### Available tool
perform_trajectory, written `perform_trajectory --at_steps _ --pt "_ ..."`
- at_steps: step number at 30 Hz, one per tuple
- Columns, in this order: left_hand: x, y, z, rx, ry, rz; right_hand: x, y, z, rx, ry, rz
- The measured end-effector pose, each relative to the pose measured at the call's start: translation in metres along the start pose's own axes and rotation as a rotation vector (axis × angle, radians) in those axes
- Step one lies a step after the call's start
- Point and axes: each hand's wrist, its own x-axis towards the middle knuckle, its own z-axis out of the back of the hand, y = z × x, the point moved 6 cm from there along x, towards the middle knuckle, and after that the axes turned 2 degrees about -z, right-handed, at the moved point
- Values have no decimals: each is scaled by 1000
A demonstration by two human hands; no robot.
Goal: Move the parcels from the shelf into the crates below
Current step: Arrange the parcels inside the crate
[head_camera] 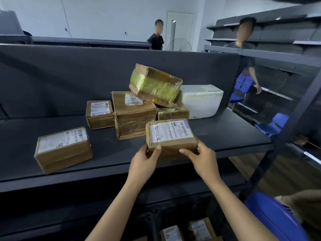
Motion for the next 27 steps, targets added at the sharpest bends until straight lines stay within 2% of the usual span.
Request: perform_trajectory --at_steps 4,8,10,12,15,17,19,24,27 --pt "-51 -2 27 -49 0 -48 -43 16 4 69 -8 33" --pt "-78 5 80 -135 -52 67 -80 35 4 138 124 79" --pt "-84 3 105 -195 48 120 -94 51 1 154 263 85" --pt "-94 2 119 -221 221 148 -103 68 -2 106 383 113" --pt "-123 1 124 -246 396 159 -110 88 -4 49 489 142" --pt "-137 2 128 -269 346 139 -114 96 -8 64 539 133" --pt "-147 7 133 -311 210 129 -118 102 -12 114 553 98" --pt "-169 12 130 -468 -124 68 -144 104 -18 146 463 -47" --pt "-181 7 115 -496 -220 9 -177 112 -34 159 549 -81"
